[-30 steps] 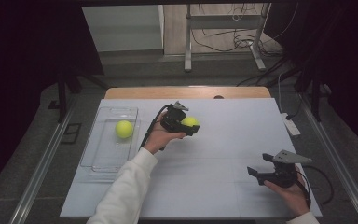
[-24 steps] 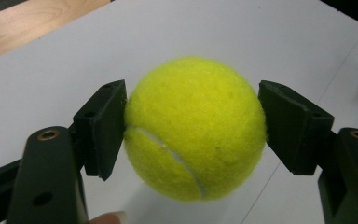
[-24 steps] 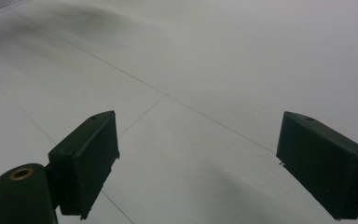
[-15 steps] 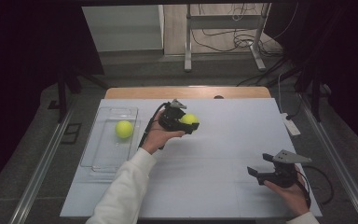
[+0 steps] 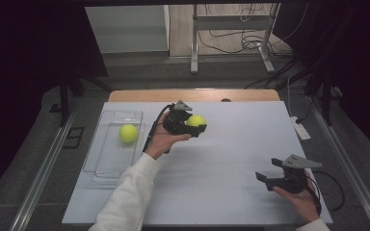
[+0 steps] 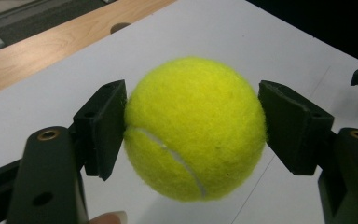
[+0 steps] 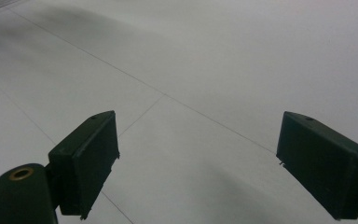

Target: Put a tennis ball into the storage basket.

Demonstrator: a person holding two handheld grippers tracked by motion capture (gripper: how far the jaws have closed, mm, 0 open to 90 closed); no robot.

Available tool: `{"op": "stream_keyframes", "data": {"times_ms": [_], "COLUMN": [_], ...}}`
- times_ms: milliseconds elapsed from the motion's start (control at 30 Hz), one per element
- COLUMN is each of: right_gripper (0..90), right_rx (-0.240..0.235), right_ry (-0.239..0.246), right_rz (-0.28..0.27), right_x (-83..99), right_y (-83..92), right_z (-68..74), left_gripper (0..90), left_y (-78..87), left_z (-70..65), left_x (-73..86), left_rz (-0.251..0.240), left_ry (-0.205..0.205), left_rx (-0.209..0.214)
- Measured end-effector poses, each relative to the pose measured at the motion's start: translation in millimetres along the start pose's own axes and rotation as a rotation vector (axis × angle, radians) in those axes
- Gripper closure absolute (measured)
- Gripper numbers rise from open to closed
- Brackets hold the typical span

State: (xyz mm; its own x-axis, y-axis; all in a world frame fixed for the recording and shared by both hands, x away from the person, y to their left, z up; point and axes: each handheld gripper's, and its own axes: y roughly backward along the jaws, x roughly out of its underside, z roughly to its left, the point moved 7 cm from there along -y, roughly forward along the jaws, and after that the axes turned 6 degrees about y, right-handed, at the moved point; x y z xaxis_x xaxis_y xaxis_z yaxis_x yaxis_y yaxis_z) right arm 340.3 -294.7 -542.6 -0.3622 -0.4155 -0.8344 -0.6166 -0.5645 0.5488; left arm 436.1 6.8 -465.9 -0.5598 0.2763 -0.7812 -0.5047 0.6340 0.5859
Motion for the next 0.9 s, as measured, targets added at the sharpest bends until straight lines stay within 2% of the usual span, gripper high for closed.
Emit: {"op": "stream_keyframes", "data": {"times_ms": [900], "right_gripper": [13.0], "right_rx": [0.002], "right_ry": [0.0], "right_rz": [0.001], "right_x": [0.1], "right_y": [-0.1], "right_z": [0.1], "left_gripper": [28.0], "left_y": [28.2], "left_z": [-4.4], "left_x": [-12.9], "left_rz": [-0.113], "left_ry": [0.005], "left_rx": [-0.005]}}
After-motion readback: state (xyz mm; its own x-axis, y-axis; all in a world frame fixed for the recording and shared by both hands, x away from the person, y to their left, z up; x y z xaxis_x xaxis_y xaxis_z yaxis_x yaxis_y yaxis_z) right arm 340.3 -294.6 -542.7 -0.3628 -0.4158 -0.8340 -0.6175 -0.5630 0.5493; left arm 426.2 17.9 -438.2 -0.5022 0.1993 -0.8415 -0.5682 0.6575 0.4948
